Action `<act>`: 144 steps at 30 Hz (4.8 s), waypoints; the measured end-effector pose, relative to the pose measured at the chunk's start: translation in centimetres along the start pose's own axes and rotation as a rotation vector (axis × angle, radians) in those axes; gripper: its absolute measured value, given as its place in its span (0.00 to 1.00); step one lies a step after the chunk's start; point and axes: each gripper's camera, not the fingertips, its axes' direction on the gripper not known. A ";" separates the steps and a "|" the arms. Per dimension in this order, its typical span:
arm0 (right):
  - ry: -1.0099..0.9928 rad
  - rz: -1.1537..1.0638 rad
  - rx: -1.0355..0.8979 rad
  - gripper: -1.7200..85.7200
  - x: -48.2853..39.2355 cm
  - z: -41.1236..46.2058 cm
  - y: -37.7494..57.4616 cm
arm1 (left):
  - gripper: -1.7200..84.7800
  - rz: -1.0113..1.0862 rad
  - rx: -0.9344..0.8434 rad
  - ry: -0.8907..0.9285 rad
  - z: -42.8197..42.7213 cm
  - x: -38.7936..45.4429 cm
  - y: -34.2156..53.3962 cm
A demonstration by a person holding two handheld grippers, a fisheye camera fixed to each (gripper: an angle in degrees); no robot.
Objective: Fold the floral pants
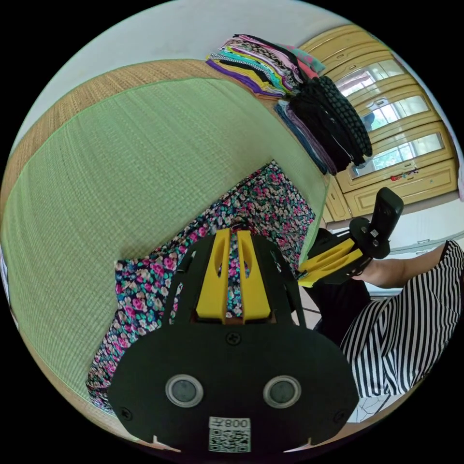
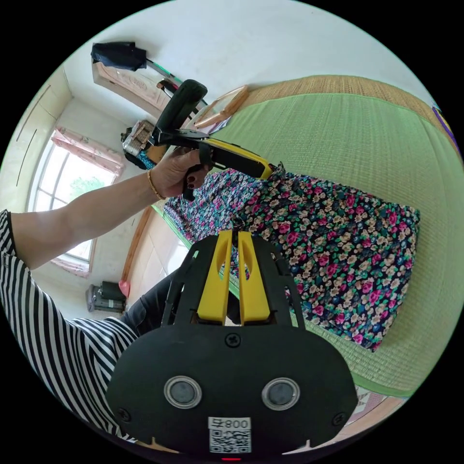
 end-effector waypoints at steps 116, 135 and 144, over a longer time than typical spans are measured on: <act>-0.026 0.499 0.442 0.03 22.0 -32.1 7.5 | 0.04 0.203 0.409 0.134 10.5 16.6 32.9; -0.028 0.114 0.131 0.03 -11.0 -19.6 -25.7 | 0.04 -0.426 0.775 0.182 -1.8 -7.3 63.7; 0.002 0.016 -0.047 0.03 -22.5 -10.9 -38.3 | 0.03 -0.638 0.864 0.222 -3.7 -16.2 74.3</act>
